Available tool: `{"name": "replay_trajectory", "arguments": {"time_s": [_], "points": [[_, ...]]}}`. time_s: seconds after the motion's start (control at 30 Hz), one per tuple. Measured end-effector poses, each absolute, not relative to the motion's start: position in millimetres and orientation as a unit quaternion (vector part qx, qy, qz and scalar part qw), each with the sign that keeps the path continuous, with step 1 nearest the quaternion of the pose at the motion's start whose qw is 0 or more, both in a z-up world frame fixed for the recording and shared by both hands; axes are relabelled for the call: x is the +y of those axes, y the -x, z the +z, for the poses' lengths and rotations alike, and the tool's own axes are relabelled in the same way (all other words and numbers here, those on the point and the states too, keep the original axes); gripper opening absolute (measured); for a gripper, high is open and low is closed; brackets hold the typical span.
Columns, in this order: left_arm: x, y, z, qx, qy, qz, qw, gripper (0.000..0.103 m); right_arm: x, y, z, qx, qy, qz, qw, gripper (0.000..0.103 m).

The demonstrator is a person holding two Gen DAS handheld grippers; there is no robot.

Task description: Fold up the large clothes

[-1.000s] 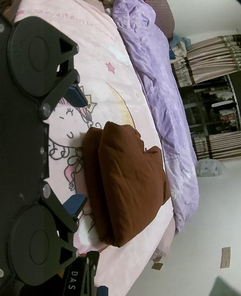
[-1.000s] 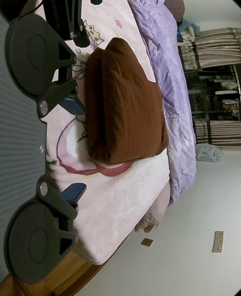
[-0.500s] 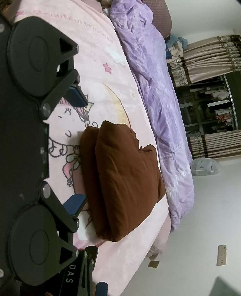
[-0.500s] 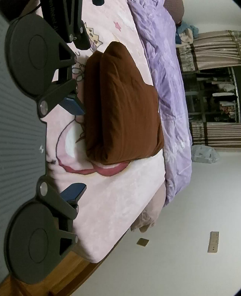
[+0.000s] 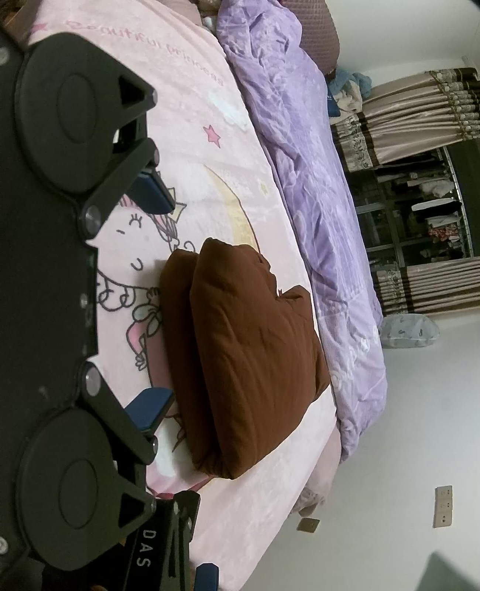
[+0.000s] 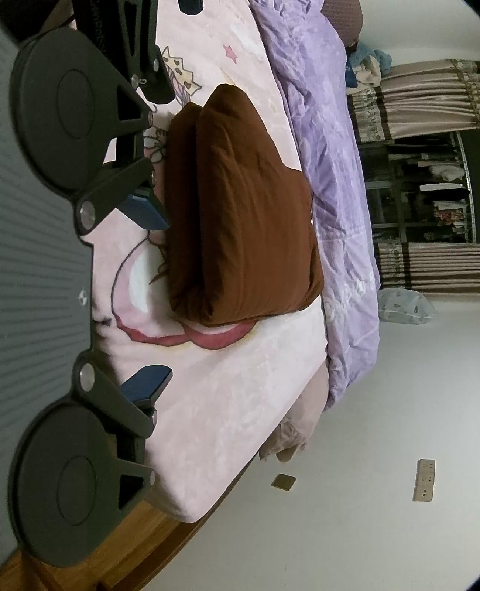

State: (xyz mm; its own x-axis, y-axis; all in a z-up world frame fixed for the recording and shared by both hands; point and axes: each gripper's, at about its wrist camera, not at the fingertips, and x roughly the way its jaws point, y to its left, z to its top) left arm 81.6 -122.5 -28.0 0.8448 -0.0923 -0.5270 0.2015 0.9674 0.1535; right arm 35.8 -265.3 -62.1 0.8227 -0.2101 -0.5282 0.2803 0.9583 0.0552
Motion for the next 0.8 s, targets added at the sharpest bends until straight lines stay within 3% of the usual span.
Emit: {"name": "replay_trajectory", "arguments": {"time_s": [0.8], "points": [[-120.9,-76.2,-25.3,0.261,-0.092,-0.083,0.957,0.103,-265.1,-34.8,-61.8,0.268,-0.066,-0.13,0.952,0.097]]}}
